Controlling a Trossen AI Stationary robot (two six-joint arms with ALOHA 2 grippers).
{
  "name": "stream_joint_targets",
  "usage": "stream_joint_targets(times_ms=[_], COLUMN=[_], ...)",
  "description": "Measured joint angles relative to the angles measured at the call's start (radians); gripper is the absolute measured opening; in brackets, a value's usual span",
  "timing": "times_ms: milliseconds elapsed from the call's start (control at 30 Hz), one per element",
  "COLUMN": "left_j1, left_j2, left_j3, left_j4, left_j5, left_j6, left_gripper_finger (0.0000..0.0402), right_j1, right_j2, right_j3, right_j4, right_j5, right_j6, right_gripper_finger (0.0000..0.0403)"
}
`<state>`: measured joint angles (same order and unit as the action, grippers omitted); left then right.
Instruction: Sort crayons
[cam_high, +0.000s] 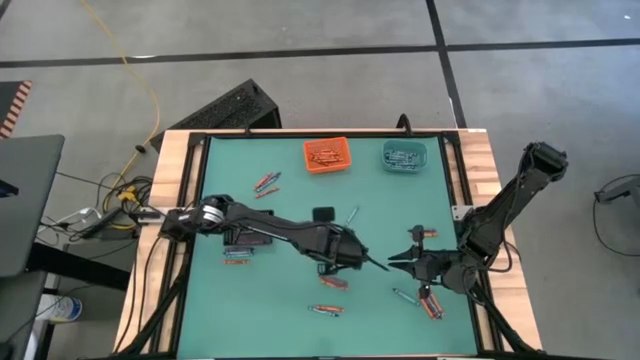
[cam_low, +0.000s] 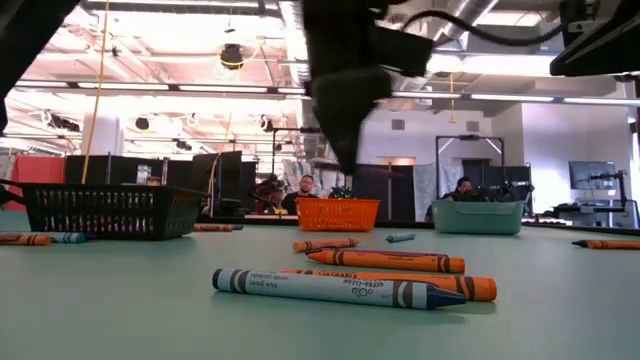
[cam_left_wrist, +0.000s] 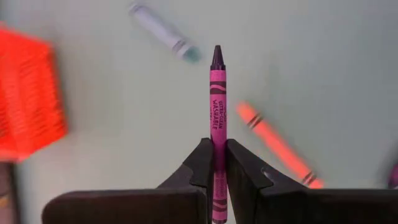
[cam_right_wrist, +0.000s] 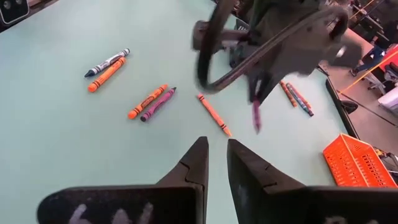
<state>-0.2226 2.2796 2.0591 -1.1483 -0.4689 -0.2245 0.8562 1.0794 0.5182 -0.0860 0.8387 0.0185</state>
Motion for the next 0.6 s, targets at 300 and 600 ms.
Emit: stream_joint_targets(times_ms=[300, 600], left_j1=[-0.047, -0.114], left_j2=[-0.301, -0.669], left_j3=[-0.297, -0.764], left_j4=[-0.031, 0.049], left_j5=[-0.096, -0.112], left_j6=[-0.166, -0.316], left_gripper_finger=[0.0016, 0.0016], right_j1=[0.000, 0.000], right_j2=[0.000, 0.000], right_j3=[0.000, 0.000], right_j4=[-0.010, -0.008], right_j5=[0.000, -0.001], right_j6=[0.008, 0.010], right_gripper_finger=[0.0063, 0.0063])
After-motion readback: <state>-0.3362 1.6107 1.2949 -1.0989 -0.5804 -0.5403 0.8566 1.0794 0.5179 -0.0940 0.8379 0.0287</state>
